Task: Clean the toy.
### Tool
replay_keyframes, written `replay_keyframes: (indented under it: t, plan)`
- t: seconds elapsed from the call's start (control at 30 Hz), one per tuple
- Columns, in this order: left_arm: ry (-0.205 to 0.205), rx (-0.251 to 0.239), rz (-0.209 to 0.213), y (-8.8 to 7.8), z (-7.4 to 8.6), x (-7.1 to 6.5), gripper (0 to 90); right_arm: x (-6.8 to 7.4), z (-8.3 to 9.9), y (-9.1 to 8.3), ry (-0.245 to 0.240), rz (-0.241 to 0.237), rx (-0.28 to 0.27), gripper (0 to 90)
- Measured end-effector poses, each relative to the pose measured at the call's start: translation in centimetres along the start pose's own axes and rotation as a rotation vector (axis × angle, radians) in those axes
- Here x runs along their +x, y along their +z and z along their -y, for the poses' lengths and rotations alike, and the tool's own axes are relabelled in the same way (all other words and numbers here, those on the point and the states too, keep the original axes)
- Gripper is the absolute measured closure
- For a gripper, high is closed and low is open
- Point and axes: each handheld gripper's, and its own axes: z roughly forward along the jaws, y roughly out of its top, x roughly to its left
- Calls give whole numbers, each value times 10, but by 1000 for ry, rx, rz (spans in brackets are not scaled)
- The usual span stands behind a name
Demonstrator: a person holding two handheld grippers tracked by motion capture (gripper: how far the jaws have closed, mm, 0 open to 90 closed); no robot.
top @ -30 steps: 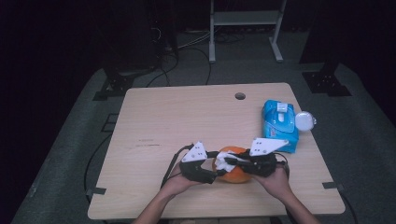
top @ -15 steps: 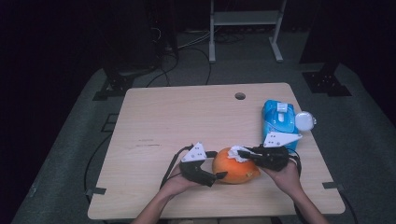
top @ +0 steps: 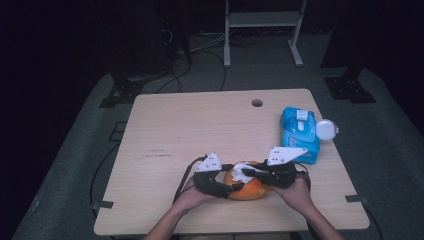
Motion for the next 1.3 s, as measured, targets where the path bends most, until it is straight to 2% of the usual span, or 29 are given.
replay_keyframes:
  t: [0.17, 0.23, 0.27, 0.33, 0.4, 0.43, 0.5, 0.57, 0.77, 0.83, 0.97, 1.1, 1.23, 1.3]
  plan:
    - [-9, 5, 2, -1, 3, 3, 272, -10, 15, -18, 58, 27, -20, 818]
    - [4, 3, -2, -1, 2, 2, 257, -11, 17, -20, 73, 26, -22, 818]
    - [13, -3, -2, -2, 0, 1, 227, -11, 17, -19, 64, 29, -23, 818]
    - [26, -39, 1, -4, -4, 1, 161, -8, 15, -15, 49, 33, -25, 818]
    - [16, -102, 21, -5, -8, -1, 140, -6, 13, -9, 50, 5, -31, 818]
    - [26, -96, 22, -4, -9, -2, 147, -2, 11, -3, 35, -12, -30, 818]
    - [53, -51, 3, -2, -7, -3, 207, 2, 7, 3, 8, -13, -22, 818]
    - [6, -55, 13, -1, -2, 1, 236, 4, 5, 5, -9, -3, -11, 818]
    - [3, -38, 0, -2, -1, 3, 258, -6, 13, -8, 27, 21, -22, 818]
    - [-9, -35, -7, -3, 0, 5, 258, -12, 18, -15, 52, 39, -26, 818]
    - [-37, -36, -15, -5, 2, 10, 258, -15, 22, -21, 67, 52, -22, 817]
    - [-46, -37, -18, -6, 3, 13, 257, -11, 18, -17, 54, 43, -34, 816]
    - [-30, -62, 12, -8, 0, 11, 196, -11, 17, -11, 59, 32, -36, 817]
    - [-15, -71, 18, -7, -1, 9, 197, -12, 17, -8, 58, 34, -40, 817]
